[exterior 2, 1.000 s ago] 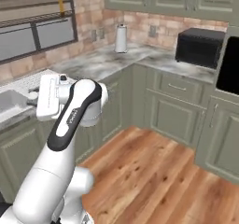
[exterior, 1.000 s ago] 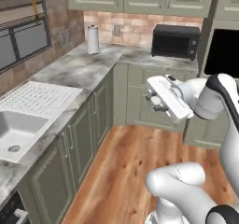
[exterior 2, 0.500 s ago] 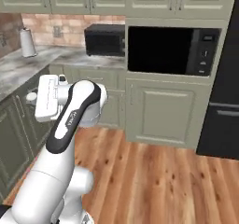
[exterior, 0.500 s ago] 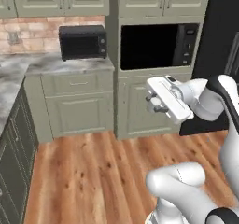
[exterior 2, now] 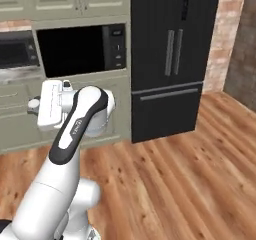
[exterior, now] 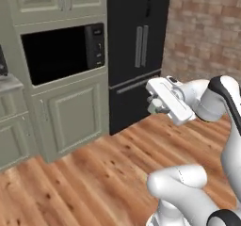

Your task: Pick up the marshmallow and place it in the cup of hot chocolate on the dining counter.

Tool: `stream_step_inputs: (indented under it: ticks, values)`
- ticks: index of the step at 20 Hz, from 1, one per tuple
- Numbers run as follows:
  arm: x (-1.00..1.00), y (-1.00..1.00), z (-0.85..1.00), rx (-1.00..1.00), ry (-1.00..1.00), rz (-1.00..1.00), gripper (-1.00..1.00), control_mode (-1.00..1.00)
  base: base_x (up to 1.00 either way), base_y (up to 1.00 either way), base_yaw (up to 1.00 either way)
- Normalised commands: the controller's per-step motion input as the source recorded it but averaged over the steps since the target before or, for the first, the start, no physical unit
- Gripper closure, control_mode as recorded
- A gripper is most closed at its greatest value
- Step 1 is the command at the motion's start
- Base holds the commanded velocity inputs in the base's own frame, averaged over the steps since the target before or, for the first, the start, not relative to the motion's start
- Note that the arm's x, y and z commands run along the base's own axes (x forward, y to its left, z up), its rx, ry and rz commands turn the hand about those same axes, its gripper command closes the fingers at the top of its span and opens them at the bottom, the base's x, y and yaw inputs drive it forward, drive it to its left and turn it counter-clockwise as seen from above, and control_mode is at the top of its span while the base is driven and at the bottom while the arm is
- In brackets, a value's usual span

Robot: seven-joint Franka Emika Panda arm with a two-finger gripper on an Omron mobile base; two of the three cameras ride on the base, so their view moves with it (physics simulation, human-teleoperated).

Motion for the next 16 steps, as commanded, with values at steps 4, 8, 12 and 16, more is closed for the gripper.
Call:
stream_step_inputs:
  ticks: [4, 8, 12, 16]
  values:
    - [0.00, 0.00, 0.00, 0.00, 0.00, 0.00, 1.00, 1.00, 0.00, -0.18, -0.82]
    - [0.00, 0.00, 0.00, 0.00, 0.00, 0.00, 1.00, 1.00, 0.00, -0.18, -0.83]
    - [0.00, 0.00, 0.00, 0.00, 0.00, 0.00, 1.00, 1.00, 0.00, -0.05, -0.82]
    - [0.00, 0.00, 0.00, 0.00, 0.00, 0.00, 1.00, 1.00, 0.00, 0.00, -0.78]
